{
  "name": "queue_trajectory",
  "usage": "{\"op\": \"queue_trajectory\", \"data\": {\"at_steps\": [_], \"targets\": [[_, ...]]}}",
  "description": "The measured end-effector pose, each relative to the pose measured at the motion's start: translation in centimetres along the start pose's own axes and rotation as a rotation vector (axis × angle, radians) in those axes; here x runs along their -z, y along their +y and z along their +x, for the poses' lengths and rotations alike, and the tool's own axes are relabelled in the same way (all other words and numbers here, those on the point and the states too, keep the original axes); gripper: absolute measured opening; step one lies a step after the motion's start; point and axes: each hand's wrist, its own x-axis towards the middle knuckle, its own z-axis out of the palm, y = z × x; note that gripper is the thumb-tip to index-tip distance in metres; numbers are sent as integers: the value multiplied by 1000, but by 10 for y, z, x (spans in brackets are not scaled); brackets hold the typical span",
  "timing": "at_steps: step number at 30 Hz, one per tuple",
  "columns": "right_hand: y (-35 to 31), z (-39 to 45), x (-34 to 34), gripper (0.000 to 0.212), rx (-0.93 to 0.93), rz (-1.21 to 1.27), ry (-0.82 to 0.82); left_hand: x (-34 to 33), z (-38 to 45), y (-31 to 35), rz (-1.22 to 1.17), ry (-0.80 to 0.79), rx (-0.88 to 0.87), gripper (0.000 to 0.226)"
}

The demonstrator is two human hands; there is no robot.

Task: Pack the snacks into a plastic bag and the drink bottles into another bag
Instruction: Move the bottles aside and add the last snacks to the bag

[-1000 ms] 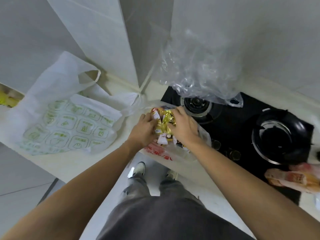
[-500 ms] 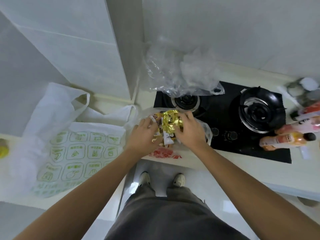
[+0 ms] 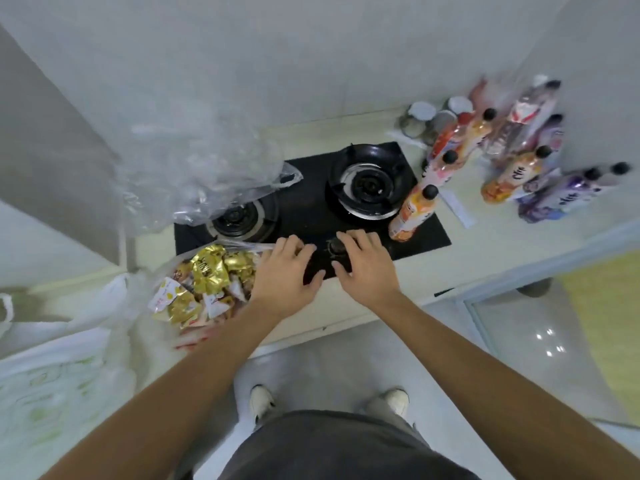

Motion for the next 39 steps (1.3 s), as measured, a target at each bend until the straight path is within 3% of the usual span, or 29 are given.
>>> {"op": "queue_trajectory", "data": {"at_steps": [10,16,25,33,36,39], "targets": [[259,-64,83,54,-197,-26,50,-70,117,253,-9,-84,-147,55],[381,-70,122,53,-345,-38,105,-92,194,356,-48,-124,-257,53],[526,-20,168,59,-619,-84,194,-128,351,451,-160,-143,-343,56],[601,34,192,61,-668,8,151,-143,434,507,-172,-184,-317,65],[620,45,189,47,-613,-112,69,-160,448,518,-91,-198,-283,61],[633,49,186,36,-520,-150,105,-170,450,520,-82,-201,-231,54]]}}
